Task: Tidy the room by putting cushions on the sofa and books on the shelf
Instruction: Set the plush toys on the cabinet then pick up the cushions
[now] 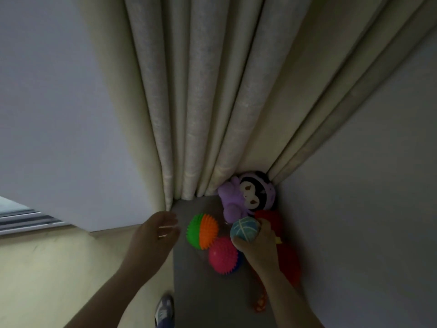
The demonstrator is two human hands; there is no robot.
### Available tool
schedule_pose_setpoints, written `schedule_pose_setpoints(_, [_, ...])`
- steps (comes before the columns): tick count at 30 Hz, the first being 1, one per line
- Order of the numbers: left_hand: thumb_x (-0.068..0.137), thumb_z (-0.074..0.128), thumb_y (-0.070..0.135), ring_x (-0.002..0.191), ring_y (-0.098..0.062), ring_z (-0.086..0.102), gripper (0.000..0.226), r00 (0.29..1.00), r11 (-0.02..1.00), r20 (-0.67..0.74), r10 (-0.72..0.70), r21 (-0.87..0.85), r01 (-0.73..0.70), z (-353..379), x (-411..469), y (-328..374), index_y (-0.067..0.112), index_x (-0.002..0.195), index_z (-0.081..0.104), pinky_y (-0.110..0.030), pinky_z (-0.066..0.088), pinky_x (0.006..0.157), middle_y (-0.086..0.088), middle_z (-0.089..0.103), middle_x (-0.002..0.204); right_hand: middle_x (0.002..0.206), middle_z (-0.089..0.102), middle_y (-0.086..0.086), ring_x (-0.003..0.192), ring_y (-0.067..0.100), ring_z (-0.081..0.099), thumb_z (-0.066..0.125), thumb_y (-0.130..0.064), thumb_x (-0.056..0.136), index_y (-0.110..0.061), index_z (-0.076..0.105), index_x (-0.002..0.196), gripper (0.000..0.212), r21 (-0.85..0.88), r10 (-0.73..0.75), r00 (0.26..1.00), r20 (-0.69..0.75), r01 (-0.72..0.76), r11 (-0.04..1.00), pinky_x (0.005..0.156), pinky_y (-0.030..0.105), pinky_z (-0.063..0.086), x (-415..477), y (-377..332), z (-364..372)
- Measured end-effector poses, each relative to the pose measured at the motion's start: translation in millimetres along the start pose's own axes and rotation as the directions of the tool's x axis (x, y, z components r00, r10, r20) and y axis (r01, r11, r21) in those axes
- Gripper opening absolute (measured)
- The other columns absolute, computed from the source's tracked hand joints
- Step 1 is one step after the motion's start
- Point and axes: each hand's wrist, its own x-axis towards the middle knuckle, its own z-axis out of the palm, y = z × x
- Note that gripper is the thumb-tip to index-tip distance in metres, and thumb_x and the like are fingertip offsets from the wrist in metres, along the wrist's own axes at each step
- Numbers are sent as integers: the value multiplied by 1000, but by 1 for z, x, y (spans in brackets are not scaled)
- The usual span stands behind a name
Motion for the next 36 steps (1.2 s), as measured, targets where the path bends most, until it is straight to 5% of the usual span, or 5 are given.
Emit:
schedule_pose_setpoints(9, [86,65,8,81,8,58,25,998,997,48,-48,68,44,30,40,-34,16,110,63,1,40,61,7,66,95,122,46,12,98,21,44,84,-30,63,-10,37,136,89,-142,56,998,36,-50,989,75,31,44,41,21,50])
schedule_pose_setpoints(20, [85,66,6,86,-4,65,27,991,993,64,-115,41,113,37,51,-51,14,110,64,-10,44,69,2,69,100,140,40,15,127,31,43,79,-34,73,-10,34,146,89,-255,-112,989,100,134,958,101,39,41,53,8,75])
schedule_pose_setpoints(26, [87,64,9,80,8,58,25,993,994,72,-98,53,95,28,50,-43,17,111,62,2,40,59,8,65,96,133,48,14,123,26,42,77,-34,69,-5,45,138,82,-203,-87,996,37,93,975,104,32,38,41,-2,61])
schedule_pose_setpoints(32, [87,64,11,83,5,59,25,994,997,80,-76,40,73,11,44,-32,16,111,63,-6,40,67,8,66,98,132,49,13,123,24,45,81,-18,72,-4,44,138,77,-48,-71,997,-43,69,996,100,24,35,15,-19,28])
schedule_pose_setpoints(36, [87,64,12,84,-2,63,23,995,998,75,-63,24,61,-3,35,-19,18,109,62,-10,42,68,6,68,101,131,50,8,118,23,53,81,-25,72,-9,47,138,76,47,-90,993,-72,93,995,96,43,50,-13,-35,15])
